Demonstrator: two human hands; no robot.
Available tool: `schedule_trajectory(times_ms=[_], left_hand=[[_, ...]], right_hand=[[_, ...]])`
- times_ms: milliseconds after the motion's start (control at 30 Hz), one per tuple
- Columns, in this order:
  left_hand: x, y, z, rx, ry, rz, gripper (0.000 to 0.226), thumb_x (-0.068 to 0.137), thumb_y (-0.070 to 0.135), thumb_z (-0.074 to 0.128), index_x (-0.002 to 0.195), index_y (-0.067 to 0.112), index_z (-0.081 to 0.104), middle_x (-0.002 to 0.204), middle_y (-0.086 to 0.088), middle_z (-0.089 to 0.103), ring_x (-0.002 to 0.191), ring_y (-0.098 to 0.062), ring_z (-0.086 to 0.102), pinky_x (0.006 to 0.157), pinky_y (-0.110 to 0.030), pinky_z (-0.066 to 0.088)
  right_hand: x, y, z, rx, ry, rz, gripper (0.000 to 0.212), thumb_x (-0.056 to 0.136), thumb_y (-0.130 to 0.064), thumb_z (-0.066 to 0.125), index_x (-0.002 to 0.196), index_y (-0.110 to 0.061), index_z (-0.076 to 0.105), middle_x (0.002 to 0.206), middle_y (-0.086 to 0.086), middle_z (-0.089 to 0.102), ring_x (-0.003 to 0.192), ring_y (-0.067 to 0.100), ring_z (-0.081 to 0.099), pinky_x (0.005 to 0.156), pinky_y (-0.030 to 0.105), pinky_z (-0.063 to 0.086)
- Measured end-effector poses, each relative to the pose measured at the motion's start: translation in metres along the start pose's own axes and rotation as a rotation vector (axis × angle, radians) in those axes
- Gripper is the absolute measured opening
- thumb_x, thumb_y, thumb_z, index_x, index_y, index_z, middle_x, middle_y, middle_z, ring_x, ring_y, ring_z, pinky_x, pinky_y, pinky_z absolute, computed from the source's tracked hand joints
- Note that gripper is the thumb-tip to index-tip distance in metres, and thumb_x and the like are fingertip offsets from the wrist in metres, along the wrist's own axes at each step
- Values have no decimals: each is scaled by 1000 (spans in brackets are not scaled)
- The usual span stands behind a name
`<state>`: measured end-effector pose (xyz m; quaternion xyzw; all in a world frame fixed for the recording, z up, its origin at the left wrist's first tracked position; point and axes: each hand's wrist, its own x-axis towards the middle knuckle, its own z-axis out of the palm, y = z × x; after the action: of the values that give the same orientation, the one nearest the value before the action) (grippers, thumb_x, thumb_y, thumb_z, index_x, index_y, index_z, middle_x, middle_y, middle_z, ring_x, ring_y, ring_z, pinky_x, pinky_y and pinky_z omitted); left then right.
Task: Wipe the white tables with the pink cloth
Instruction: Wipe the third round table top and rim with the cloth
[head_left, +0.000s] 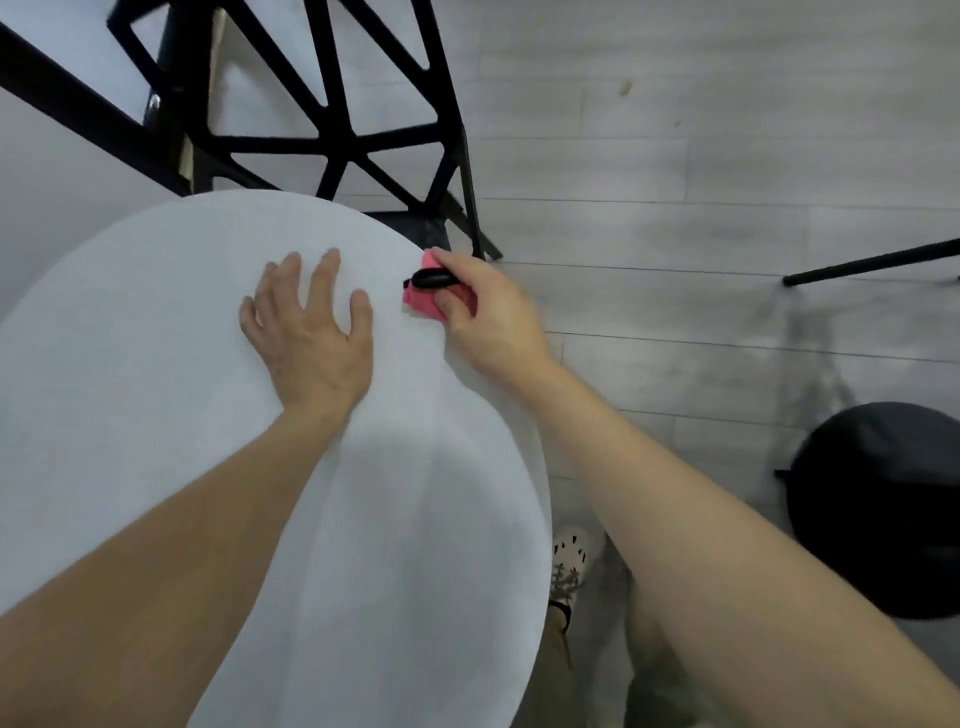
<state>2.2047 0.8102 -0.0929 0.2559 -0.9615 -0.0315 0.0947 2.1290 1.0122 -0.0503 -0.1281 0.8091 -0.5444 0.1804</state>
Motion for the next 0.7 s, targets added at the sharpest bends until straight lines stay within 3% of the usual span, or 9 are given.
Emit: schedule_trajectory(times_ms=[100,200,367,500,600,700], left_hand=[[-5,0,0,9,26,6,53,110,51,46,160,34,48,165,-7,43,158,-31,32,127,-60,21],[-3,2,0,17,41,-2,53,108,48,50,158,32,52,164,-9,46,157,-33,35,126,-61,23],[-5,4,-4,18,4,-13,54,107,48,50,158,30,54,164,-9,45,157,-34,35,126,-62,24],[-5,7,-6,-3,10,-11,56,106,47,52,158,26,56,164,-11,45,158,-35,36,126,-63,24],[-4,6,-8,-3,-14,-23,57,105,48,53,158,27,56,164,-12,46,158,-36,36,126,-64,24],[-6,6,-9,-6,-37,-37,57,105,48,52,158,27,56,165,-12,45,159,-36,34,126,-65,24]], right_hand=[[-42,10,-11,106,4,45,54,102,0,61,151,-21,62,139,-11,70,125,-6,63,111,21,49],[-82,19,-26,93,-14,101,61,100,2,61,154,-25,59,142,-17,68,133,2,62,114,29,51],[29,-2,3,-67,-138,7,55,100,-9,65,154,-23,60,157,-10,59,144,9,54,120,33,44],[131,-31,48,-124,-350,-162,43,104,-18,64,146,-24,65,147,-9,66,135,15,59,114,35,46],[122,-26,42,-58,-362,-132,47,103,-15,64,149,-24,64,149,-11,64,138,10,57,115,32,46],[74,-8,0,-49,-345,-87,58,103,-11,63,157,-31,55,157,-19,56,143,-2,51,117,21,43]])
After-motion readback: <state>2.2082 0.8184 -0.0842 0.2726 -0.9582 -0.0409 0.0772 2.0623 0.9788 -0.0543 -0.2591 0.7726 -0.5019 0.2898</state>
